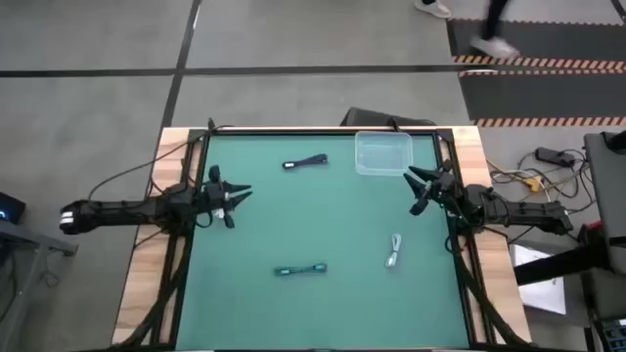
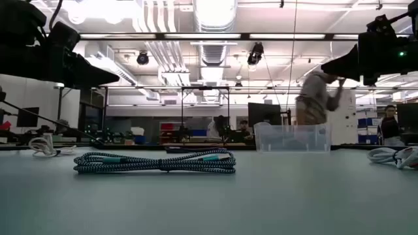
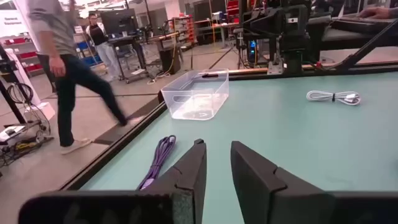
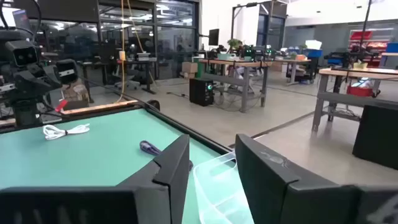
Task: Pick and place USB-C Cables
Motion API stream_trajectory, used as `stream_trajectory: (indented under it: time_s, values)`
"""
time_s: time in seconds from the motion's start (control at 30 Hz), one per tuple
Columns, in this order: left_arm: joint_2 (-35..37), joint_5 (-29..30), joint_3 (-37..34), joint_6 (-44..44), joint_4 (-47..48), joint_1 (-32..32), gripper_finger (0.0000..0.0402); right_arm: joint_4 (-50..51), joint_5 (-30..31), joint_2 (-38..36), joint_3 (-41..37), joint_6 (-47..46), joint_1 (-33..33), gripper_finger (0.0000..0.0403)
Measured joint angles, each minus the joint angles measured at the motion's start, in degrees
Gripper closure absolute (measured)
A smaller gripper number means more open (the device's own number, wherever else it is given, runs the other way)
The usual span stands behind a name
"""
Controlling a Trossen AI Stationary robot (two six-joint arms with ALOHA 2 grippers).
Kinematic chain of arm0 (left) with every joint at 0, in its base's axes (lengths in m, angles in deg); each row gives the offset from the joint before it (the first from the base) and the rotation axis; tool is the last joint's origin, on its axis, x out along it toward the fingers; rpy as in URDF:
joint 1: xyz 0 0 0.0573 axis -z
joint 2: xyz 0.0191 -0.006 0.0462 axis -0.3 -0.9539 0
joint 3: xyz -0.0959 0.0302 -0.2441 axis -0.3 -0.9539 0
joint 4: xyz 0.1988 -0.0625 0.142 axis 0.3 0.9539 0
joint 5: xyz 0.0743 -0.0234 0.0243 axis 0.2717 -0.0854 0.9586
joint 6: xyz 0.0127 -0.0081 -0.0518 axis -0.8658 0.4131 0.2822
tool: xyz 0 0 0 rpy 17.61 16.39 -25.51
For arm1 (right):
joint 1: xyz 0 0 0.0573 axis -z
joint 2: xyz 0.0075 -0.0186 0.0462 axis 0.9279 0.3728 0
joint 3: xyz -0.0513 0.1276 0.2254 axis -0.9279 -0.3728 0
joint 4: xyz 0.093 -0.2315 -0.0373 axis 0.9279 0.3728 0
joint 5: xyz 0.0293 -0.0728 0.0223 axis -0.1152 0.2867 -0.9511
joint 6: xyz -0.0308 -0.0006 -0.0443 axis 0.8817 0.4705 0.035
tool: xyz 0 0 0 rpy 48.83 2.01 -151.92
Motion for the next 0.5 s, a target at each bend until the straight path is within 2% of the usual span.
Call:
stream_trajectory:
  time_s: [0.5]
  values:
    - [0.00, 0.01, 0.00, 0.00, -0.01, -0.01, 0.0343, 0.01, -0.01, 0.00, 0.00, -0.01, -0.01, 0.0277]
